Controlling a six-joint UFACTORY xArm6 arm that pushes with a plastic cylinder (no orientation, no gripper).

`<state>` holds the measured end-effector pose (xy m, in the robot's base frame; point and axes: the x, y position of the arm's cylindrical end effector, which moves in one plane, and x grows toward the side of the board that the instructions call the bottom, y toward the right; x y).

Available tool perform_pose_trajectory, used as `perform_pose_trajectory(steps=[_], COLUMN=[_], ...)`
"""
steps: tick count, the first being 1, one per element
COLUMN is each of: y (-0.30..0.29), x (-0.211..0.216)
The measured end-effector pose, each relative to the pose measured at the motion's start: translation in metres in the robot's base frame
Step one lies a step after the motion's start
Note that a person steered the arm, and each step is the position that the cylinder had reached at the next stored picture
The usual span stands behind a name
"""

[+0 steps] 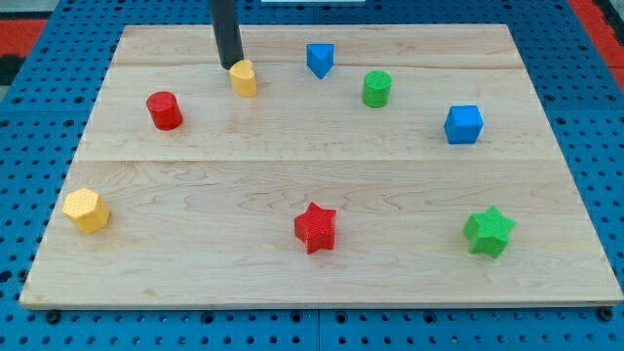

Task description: Move the yellow hexagon below to the yellow heart

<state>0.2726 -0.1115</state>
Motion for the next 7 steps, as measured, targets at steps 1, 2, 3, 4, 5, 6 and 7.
perform_pose_trajectory(steps=[1, 2, 3, 4, 5, 6, 7], y=[0.002, 0.003, 0.003, -0.007, -0.074, -0.154, -0.193], x=[0.0, 0.001, -0.028, -0.071, -0.067, -0.013, 0.042])
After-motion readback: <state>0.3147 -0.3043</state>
